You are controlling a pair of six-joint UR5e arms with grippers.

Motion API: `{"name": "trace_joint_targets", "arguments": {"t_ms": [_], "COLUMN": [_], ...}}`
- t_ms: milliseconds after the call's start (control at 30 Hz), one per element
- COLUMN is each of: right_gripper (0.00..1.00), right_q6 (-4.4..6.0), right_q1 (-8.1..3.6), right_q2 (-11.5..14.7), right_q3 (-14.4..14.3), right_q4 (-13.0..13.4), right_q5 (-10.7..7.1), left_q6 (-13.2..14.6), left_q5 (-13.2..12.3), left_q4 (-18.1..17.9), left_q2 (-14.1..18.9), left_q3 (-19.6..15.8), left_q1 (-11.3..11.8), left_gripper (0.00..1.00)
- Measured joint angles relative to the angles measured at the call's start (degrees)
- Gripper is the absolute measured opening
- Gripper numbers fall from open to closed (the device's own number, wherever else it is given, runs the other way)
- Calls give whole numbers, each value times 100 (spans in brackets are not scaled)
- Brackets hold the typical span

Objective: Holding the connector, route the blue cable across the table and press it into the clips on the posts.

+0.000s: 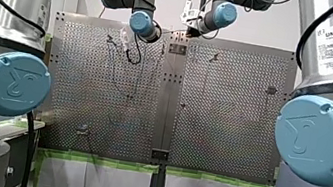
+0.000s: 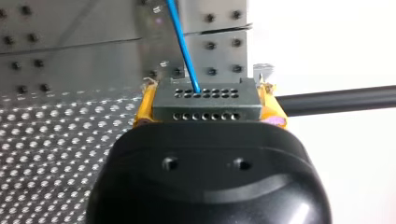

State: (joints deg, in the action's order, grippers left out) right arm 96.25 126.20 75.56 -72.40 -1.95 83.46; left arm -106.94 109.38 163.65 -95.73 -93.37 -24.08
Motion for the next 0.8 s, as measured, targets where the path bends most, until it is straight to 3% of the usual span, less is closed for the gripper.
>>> {"name": "trace_joint_targets", "arguments": {"t_ms": [367,567,800], "right_gripper": [0,0,0], "right_q6": [-5,-63,-54], "right_q1": [-34,-54,-83], "right_q2": [-325,-511,-612], "right_q3": [11,21,59], "right_q4": [-16,14,44], "right_q5": [-35,-39,-59], "left_q6": [48,50,14], "left_q5": [96,-108,-371], "left_q4": [-43,-187,-292], "left_q2": [-389,-414,-599], "left_q3": [-3,-3,117], "left_q1": [183,269,340], "left_gripper": [0,0,0]}}
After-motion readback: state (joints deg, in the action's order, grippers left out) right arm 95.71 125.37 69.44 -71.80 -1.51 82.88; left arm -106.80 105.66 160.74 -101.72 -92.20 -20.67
